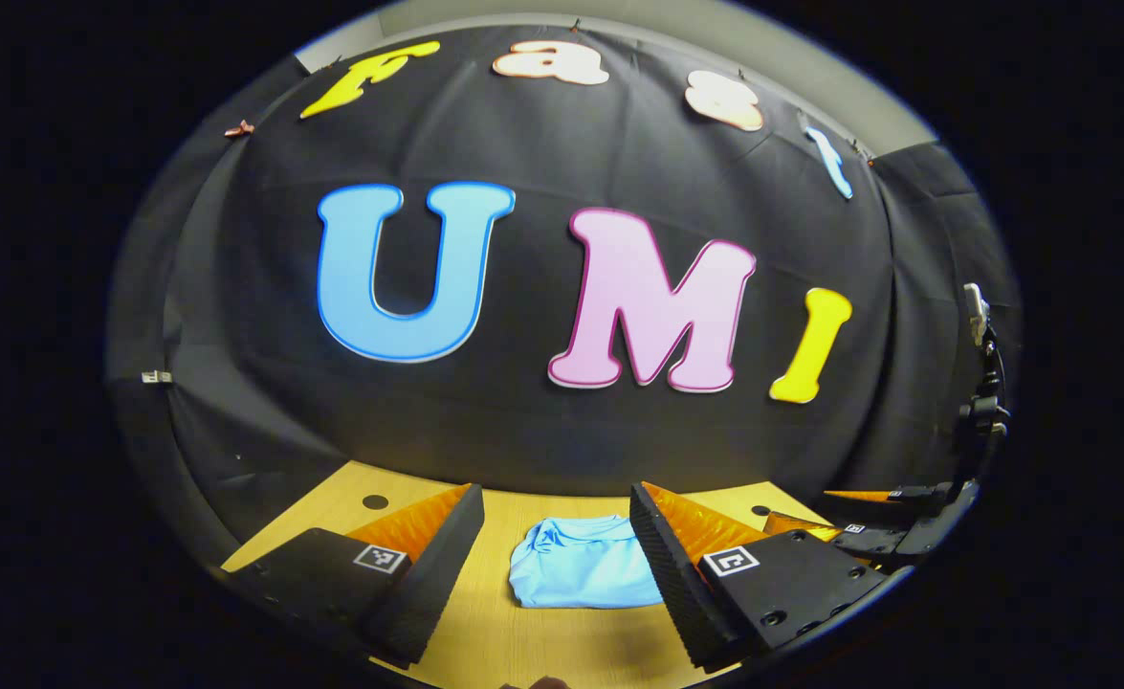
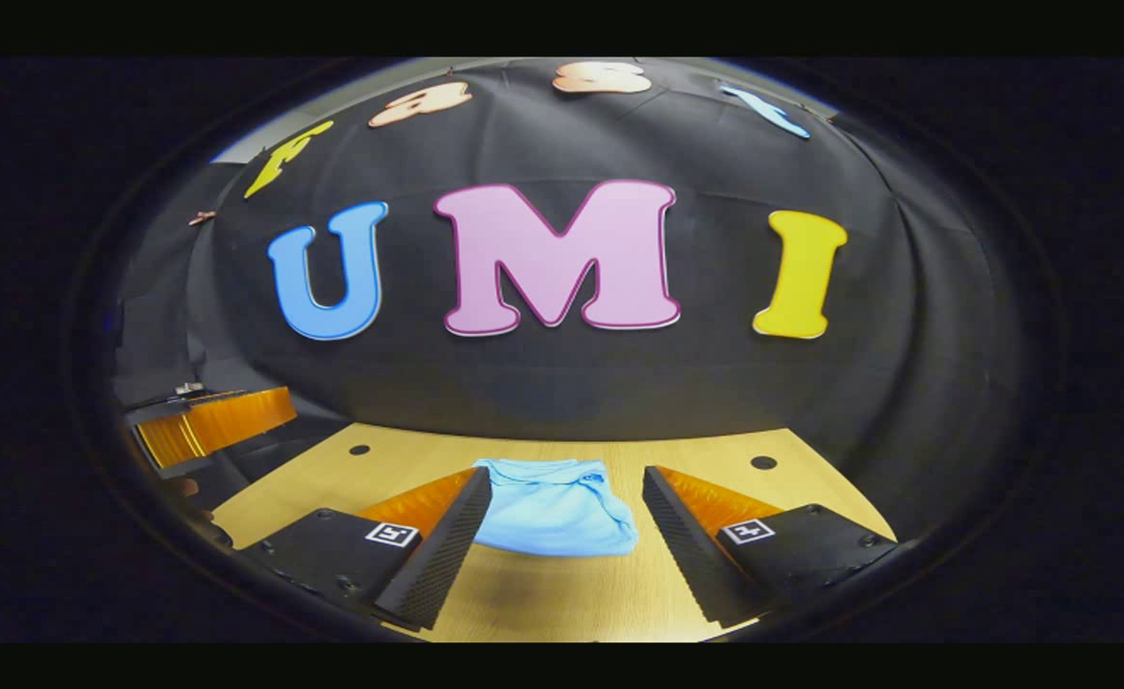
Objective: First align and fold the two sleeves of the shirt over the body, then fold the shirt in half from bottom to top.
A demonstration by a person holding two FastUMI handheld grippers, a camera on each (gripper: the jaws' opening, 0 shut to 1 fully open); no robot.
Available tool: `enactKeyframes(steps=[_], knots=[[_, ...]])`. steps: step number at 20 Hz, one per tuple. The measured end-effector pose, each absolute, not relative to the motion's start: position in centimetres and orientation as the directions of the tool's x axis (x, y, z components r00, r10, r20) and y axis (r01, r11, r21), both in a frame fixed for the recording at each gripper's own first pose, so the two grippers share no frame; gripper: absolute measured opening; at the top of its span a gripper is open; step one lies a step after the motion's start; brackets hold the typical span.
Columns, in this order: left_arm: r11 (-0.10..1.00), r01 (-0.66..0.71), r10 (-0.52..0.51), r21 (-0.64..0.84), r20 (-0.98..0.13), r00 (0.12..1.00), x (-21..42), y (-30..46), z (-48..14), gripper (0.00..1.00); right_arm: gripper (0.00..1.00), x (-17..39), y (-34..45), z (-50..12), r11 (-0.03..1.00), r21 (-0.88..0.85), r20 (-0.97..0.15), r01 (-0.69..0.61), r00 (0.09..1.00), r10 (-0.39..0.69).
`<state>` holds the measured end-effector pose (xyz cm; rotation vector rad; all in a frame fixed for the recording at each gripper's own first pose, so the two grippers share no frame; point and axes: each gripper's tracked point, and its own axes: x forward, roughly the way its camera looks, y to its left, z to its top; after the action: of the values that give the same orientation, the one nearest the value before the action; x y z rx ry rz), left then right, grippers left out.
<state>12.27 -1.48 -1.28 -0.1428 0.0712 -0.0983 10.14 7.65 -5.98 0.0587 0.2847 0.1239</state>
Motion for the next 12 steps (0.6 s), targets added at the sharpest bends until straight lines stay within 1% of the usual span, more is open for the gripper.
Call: enactKeyframes(steps=[2,6,9,12], knots=[[0.986,0.098,-0.106,-0.134,-0.053,0.993,7.7,-1.2,-0.2,0.97,0.98,6.6,6.8,-4.3,0.990,0.099,-0.258,-0.098,0.959,0.120],[0.985,0.097,-0.103,-0.141,-0.036,0.994,0.8,-1.4,0.9,0.97,0.98,0.4,4.8,-1.5,0.988,0.137,-0.217,-0.073,0.971,0.102],[0.986,0.091,-0.096,-0.143,-0.029,0.995,-3.5,-1.7,0.4,0.97,0.98,-2.5,3.9,0.2,0.988,0.143,-0.170,-0.053,0.982,0.078],[0.985,0.062,-0.072,-0.159,-0.057,0.996,-6.9,-1.9,-1.1,0.97,0.98,-5.9,4.1,1.0,0.990,0.124,-0.139,-0.073,0.986,0.090]])
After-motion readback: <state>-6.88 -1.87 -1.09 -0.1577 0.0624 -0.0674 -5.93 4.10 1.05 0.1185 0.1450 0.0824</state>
